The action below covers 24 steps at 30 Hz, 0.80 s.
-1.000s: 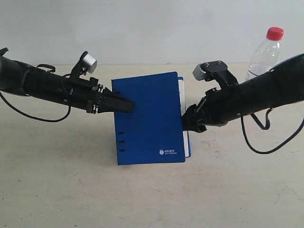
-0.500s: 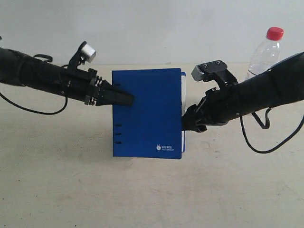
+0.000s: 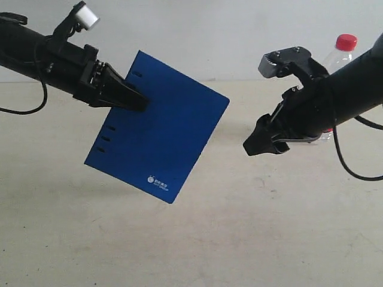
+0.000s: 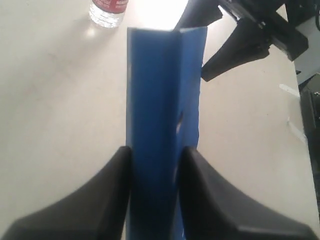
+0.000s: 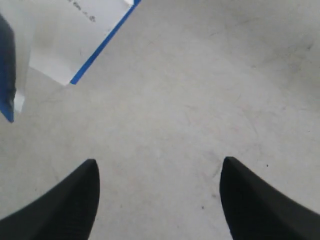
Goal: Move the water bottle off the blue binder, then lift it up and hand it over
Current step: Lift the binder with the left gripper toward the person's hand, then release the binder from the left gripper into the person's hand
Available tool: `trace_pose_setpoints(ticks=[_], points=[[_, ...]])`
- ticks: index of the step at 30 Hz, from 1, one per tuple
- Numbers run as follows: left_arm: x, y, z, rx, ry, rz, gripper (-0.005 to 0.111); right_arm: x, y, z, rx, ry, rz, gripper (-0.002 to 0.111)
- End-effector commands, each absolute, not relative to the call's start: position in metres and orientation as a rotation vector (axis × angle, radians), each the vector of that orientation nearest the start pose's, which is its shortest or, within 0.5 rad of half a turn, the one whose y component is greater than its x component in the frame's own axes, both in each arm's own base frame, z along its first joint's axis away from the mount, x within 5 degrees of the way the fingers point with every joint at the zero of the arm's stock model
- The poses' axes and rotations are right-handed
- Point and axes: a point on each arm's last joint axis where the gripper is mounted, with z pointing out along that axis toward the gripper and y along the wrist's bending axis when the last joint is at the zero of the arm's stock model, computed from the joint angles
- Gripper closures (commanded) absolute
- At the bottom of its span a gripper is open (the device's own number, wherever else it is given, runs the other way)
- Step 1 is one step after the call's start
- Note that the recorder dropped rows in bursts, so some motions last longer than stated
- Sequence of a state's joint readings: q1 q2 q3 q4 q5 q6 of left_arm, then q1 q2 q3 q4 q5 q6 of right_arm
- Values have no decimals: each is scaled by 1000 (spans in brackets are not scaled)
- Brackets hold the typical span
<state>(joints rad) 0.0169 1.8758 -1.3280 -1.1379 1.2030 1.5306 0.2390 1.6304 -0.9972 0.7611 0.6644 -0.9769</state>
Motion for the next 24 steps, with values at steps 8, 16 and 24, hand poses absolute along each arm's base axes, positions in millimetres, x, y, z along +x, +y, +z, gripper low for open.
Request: trace_pose_setpoints(ticks=[8, 16, 24], points=[[276, -60, 288, 864, 2060, -673, 102, 247, 96, 275, -992, 2520, 477, 74], [178, -58, 276, 610, 2001, -657, 102, 223, 88, 301, -865, 2547, 476, 109], [145, -55, 287, 409, 1686, -631, 102, 222, 87, 307, -770, 2538, 480, 109]])
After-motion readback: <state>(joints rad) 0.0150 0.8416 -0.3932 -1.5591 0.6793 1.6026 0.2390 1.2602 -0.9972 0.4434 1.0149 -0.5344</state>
